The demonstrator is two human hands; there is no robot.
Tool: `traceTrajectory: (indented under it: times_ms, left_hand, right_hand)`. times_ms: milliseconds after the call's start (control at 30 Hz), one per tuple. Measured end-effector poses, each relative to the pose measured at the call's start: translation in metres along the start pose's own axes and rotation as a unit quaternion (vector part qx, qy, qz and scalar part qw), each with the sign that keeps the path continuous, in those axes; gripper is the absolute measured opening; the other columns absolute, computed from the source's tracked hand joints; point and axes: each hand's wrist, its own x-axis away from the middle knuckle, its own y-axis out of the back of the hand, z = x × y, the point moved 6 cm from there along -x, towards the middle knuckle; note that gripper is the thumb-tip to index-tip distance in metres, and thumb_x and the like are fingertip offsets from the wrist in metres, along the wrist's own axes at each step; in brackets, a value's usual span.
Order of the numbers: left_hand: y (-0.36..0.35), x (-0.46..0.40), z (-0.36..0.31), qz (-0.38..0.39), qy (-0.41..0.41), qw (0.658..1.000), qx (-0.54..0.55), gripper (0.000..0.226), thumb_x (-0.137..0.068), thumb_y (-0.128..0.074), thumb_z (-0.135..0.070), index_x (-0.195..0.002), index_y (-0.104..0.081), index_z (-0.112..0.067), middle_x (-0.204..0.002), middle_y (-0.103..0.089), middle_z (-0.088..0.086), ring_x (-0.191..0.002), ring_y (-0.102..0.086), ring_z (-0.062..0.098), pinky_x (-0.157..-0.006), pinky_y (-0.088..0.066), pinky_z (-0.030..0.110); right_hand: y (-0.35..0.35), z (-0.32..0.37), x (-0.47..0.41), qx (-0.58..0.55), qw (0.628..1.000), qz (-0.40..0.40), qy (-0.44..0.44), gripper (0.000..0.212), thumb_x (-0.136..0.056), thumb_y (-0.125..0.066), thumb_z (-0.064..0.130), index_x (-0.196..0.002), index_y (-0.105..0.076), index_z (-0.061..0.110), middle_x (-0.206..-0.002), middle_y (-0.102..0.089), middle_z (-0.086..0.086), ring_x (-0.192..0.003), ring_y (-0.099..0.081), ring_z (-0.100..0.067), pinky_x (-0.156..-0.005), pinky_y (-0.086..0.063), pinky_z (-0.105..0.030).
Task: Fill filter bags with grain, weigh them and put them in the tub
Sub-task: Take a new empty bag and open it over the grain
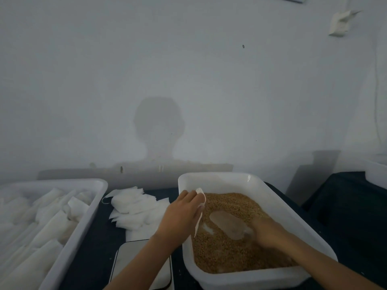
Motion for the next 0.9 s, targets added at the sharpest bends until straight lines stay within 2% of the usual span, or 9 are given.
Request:
traceTrajectory:
  times_ms: [67, 167, 333, 400, 467, 567, 700, 800, 900]
  left_hand:
    - [0.002, -0.003, 0.004, -0.008, 0.009, 1.0, -0.005, 0.018, -0.1, -0.039, -0.028, -0.108, -0.052, -0.018, -0.106, -0.053, -0.005, -0.097, -0.044, 0.012, -0.07, -0.033, 0.017]
    - [0.003, -0.007, 0.012, -0.014, 0.026, 1.0, -0.011, 0.019, -0.1, -0.04, -0.027, -0.11, -0.052, -0.017, -0.11, -0.053, -0.005, -0.102, -0.044, 0.012, -0.071, -0.032, 0.016]
    - [-0.011, -0.009, 0.012, 0.027, 0.038, 0.999, -0.023, 0.017, -0.1, -0.04, -0.023, -0.113, -0.05, -0.019, -0.114, -0.051, -0.004, -0.103, -0.043, 0.013, -0.078, -0.038, 0.018]
    - [-0.02, -0.01, 0.008, 0.063, 0.037, 0.997, -0.029, 0.018, -0.097, -0.045, -0.019, -0.115, -0.049, -0.019, -0.117, -0.049, -0.003, -0.105, -0.041, 0.014, -0.084, -0.044, 0.023]
    - [-0.028, -0.011, 0.007, 0.09, 0.039, 0.995, -0.026, 0.021, -0.096, -0.048, -0.019, -0.117, -0.047, -0.019, -0.121, -0.045, -0.002, -0.108, -0.041, 0.014, -0.086, -0.045, 0.025]
    - [-0.035, -0.013, 0.007, 0.112, 0.039, 0.993, -0.026, 0.022, -0.096, -0.048, -0.019, -0.117, -0.046, -0.019, -0.124, -0.041, -0.003, -0.111, -0.04, 0.012, -0.084, -0.044, 0.024]
    - [-0.042, -0.017, 0.01, 0.132, 0.039, 0.99, -0.026, 0.02, -0.095, -0.048, -0.013, -0.114, -0.046, -0.017, -0.124, -0.04, -0.001, -0.11, -0.04, 0.013, -0.081, -0.044, 0.024]
    - [-0.048, -0.023, 0.011, 0.158, 0.033, 0.986, -0.032, 0.023, -0.092, -0.05, -0.008, -0.114, -0.047, -0.015, -0.125, -0.04, 0.0, -0.114, -0.04, 0.017, -0.082, -0.042, 0.026]
    - [-0.056, -0.032, 0.01, 0.191, 0.031, 0.981, -0.033, 0.023, -0.09, -0.051, -0.003, -0.112, -0.052, -0.01, -0.123, -0.044, 0.004, -0.114, -0.043, 0.02, -0.084, -0.04, 0.027]
  right_hand:
    - [0.02, -0.007, 0.004, 0.005, 1.0, -0.016, 0.004, 0.021, -0.095, -0.049, 0.035, -0.107, -0.05, 0.017, -0.09, -0.054, 0.006, -0.083, -0.054, -0.01, -0.063, -0.041, -0.018]
    - [0.049, -0.021, 0.018, 0.064, 0.997, -0.001, -0.035, 0.018, -0.093, -0.054, 0.029, -0.101, -0.045, 0.015, -0.075, -0.044, 0.006, -0.064, -0.049, -0.007, -0.047, -0.039, -0.017]
    - [0.058, -0.024, 0.029, 0.14, 0.987, 0.037, -0.07, 0.02, -0.091, -0.055, 0.016, -0.109, -0.057, 0.007, -0.067, -0.055, 0.003, -0.048, -0.049, -0.004, -0.039, -0.037, -0.013]
    - [0.049, -0.014, 0.022, 0.139, 0.988, 0.041, -0.062, 0.022, -0.092, -0.052, 0.013, -0.111, -0.058, 0.004, -0.085, -0.065, -0.002, -0.057, -0.055, -0.008, -0.045, -0.037, -0.015]
    - [0.041, -0.003, 0.009, 0.113, 0.992, 0.026, -0.058, 0.024, -0.094, -0.048, 0.016, -0.113, -0.058, 0.006, -0.098, -0.062, -0.003, -0.081, -0.062, -0.015, -0.052, -0.038, -0.017]
    - [0.029, 0.004, -0.01, 0.033, 0.998, 0.006, -0.056, 0.031, -0.097, -0.042, 0.024, -0.12, -0.055, 0.007, -0.104, -0.057, -0.001, -0.101, -0.058, -0.017, -0.071, -0.041, -0.02]
    - [0.012, -0.004, -0.023, -0.044, 0.998, -0.028, -0.039, 0.037, -0.1, -0.039, 0.019, -0.136, -0.039, 0.008, -0.132, -0.051, -0.006, -0.116, -0.052, -0.016, -0.091, -0.041, -0.022]
    - [0.006, -0.013, -0.021, -0.087, 0.995, -0.044, -0.016, 0.042, -0.102, -0.036, 0.026, -0.14, -0.028, 0.013, -0.136, -0.047, -0.003, -0.114, -0.05, -0.013, -0.087, -0.036, -0.016]
    - [0.012, -0.023, -0.015, -0.087, 0.993, -0.084, 0.0, 0.035, -0.101, -0.037, 0.027, -0.131, -0.024, 0.015, -0.108, -0.054, 0.002, -0.086, -0.052, -0.009, -0.071, -0.043, -0.017]
